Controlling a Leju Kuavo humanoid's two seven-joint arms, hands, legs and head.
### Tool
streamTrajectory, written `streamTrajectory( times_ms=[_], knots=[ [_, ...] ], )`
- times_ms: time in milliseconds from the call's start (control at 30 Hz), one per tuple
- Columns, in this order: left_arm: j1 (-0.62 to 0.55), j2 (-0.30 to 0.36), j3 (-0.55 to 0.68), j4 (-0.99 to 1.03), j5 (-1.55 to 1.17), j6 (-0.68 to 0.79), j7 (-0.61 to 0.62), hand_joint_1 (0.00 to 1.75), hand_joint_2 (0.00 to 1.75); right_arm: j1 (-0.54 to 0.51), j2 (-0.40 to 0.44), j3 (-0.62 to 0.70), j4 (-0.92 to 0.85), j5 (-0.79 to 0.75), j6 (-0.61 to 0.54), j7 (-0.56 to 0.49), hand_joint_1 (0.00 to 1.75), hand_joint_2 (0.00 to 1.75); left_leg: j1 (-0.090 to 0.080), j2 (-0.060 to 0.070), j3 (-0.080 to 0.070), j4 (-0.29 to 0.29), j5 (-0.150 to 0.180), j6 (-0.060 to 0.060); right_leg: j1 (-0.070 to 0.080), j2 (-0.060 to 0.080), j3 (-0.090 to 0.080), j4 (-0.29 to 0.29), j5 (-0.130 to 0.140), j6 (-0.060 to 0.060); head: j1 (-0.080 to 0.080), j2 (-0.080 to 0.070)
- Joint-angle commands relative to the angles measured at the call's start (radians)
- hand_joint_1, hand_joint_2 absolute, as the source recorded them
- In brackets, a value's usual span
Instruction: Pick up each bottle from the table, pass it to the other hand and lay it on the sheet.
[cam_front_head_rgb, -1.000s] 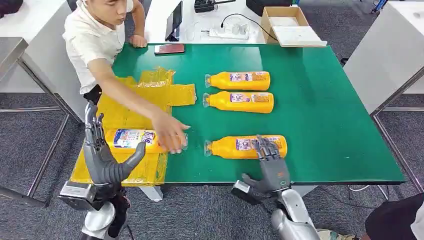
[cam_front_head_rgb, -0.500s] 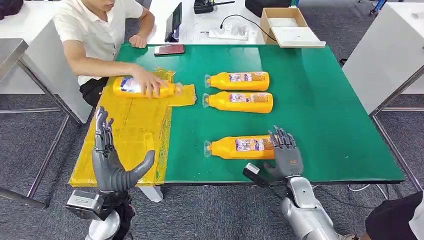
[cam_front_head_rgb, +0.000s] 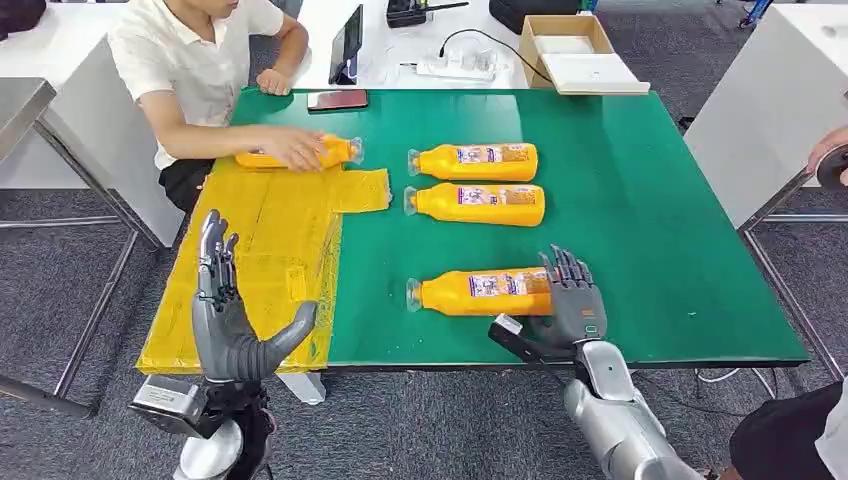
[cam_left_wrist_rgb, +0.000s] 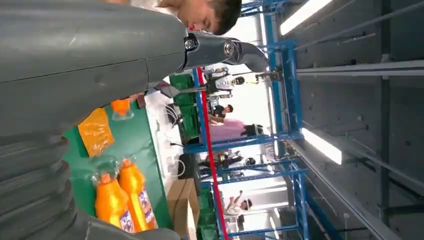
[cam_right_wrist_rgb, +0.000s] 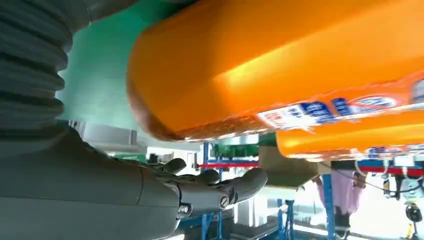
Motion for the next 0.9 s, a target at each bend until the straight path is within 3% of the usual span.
streamTrajectory(
  times_ms=[33, 133, 167, 267, 533, 733, 900],
  knots=[
    [-0.071, 0.010, -0.030, 0.093, 0.029, -0.020, 0.004, 0.00, 1.75, -0.072, 0.078, 0.009, 0.196, -0.126, 0.214, -0.124, 0.00, 1.75, 0.001, 0.001, 0.002, -0.001, -0.001, -0.001, 0.001, 0.000, 0.002, -0.001, 0.000, -0.001, 0.000, 0.000],
    [-0.086, 0.007, -0.034, 0.107, 0.038, -0.029, 0.002, 0.00, 1.75, -0.080, 0.081, 0.012, 0.211, -0.142, 0.244, -0.137, 0.09, 1.75, 0.002, 0.003, 0.006, -0.001, -0.001, -0.002, 0.002, 0.002, 0.005, -0.002, -0.001, -0.003, 0.000, 0.000],
    [-0.092, 0.006, -0.036, 0.113, 0.039, -0.030, 0.001, 0.00, 1.75, -0.085, 0.081, 0.008, 0.220, -0.157, 0.264, -0.143, 1.29, 1.75, 0.001, 0.003, 0.005, -0.001, -0.001, -0.002, 0.002, 0.002, 0.004, -0.001, -0.001, -0.002, 0.000, 0.000],
    [-0.097, 0.004, -0.036, 0.112, 0.052, -0.037, -0.001, 0.00, 1.75, -0.092, 0.075, 0.021, 0.229, -0.158, 0.299, -0.149, 1.66, 1.75, 0.002, 0.006, 0.007, -0.001, -0.001, -0.002, 0.002, 0.003, 0.006, -0.002, 0.000, -0.003, 0.000, 0.000],
    [-0.102, 0.004, -0.034, 0.112, 0.060, -0.041, 0.002, 0.00, 1.75, -0.096, 0.063, 0.038, 0.235, -0.151, 0.336, -0.125, 1.71, 1.75, 0.002, 0.006, 0.010, -0.002, 0.000, -0.002, 0.003, 0.003, 0.008, -0.003, 0.001, -0.003, 0.000, 0.000],
    [-0.112, 0.006, -0.042, 0.120, 0.075, -0.060, 0.010, 0.00, 1.75, -0.094, 0.029, 0.070, 0.260, -0.144, 0.472, -0.033, 1.75, 1.75, 0.001, 0.005, 0.012, -0.001, 0.000, -0.001, 0.002, 0.003, 0.009, -0.002, 0.001, -0.003, 0.000, 0.000],
    [-0.113, 0.005, -0.042, 0.124, 0.077, -0.059, 0.011, 0.00, 1.75, -0.081, 0.028, 0.050, 0.252, -0.176, 0.477, -0.057, 1.75, 1.75, 0.002, 0.006, 0.017, -0.002, -0.002, -0.001, 0.004, 0.002, 0.014, -0.004, 0.001, -0.004, 0.000, 0.000]
  ],
)
